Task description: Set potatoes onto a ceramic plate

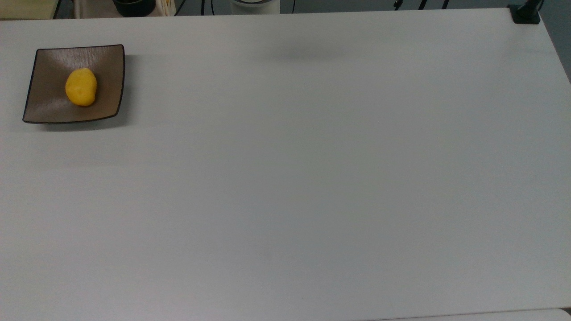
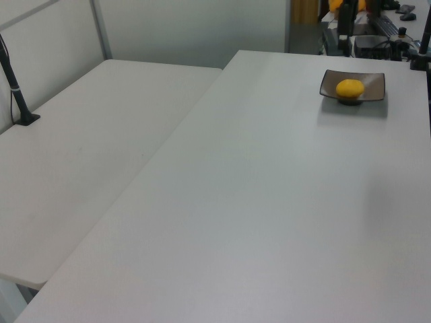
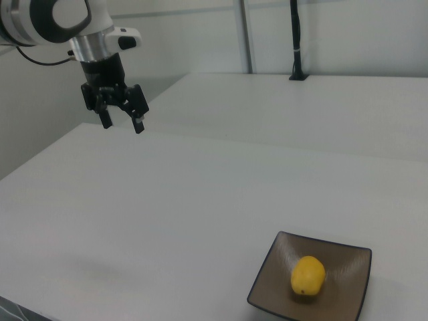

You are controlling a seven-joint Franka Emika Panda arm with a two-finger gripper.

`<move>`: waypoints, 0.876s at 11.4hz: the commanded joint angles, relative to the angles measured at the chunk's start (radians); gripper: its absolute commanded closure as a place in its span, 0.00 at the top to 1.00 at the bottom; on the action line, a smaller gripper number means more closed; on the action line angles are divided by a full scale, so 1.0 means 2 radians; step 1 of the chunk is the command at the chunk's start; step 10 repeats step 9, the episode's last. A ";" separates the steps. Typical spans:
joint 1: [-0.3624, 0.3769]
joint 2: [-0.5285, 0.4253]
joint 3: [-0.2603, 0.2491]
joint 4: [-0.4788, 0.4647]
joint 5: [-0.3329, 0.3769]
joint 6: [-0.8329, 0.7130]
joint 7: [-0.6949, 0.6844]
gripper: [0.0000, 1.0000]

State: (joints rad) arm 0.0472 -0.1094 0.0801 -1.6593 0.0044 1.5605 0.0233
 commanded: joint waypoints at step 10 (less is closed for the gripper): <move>0.009 0.044 -0.025 -0.026 0.002 0.126 0.002 1.00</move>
